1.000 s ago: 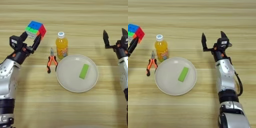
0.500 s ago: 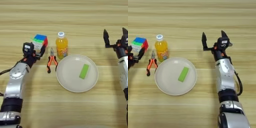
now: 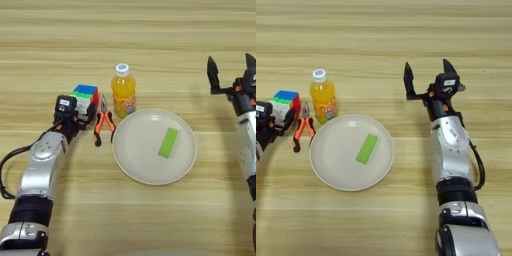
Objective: Move the objects on the table
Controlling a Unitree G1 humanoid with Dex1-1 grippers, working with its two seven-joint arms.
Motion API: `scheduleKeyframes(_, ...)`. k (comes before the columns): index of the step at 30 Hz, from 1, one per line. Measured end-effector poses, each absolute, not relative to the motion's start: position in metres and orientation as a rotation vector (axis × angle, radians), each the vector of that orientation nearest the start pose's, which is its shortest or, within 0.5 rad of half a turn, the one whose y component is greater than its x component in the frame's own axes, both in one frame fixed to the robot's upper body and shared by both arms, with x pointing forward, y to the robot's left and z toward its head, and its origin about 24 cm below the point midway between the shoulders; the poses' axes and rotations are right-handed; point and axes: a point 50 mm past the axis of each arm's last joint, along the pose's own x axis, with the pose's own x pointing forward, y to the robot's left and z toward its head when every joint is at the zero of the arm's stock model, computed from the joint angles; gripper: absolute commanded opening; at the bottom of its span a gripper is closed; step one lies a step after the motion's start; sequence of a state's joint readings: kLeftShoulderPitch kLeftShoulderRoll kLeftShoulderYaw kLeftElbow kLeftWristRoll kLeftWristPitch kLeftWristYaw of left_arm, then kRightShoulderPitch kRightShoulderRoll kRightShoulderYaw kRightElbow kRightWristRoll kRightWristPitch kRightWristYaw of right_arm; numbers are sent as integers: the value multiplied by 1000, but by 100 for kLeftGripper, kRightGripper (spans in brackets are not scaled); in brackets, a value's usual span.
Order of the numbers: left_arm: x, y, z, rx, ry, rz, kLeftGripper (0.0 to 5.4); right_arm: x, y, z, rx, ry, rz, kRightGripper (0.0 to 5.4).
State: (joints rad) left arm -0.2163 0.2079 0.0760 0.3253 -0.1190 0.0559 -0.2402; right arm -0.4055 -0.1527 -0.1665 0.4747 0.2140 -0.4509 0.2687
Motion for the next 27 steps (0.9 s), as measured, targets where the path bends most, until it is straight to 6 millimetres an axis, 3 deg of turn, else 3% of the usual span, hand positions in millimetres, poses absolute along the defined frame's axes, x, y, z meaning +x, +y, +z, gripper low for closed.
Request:
scheduleKeyframes(4,293,193,26,54,168,-163,325,320,-190,96,38,-407,128,540)
scheduleKeyframes(11,294,193,27,57,166,-166,427,320,-190,96,38,-407,129,540)
scheduleKeyframes(22,294,192,28,57,152,-167,531,320,-190,96,37,-407,132,540)
scheduleKeyframes(27,295,187,47,72,24,-186,539,320,-190,96,37,-408,134,540)
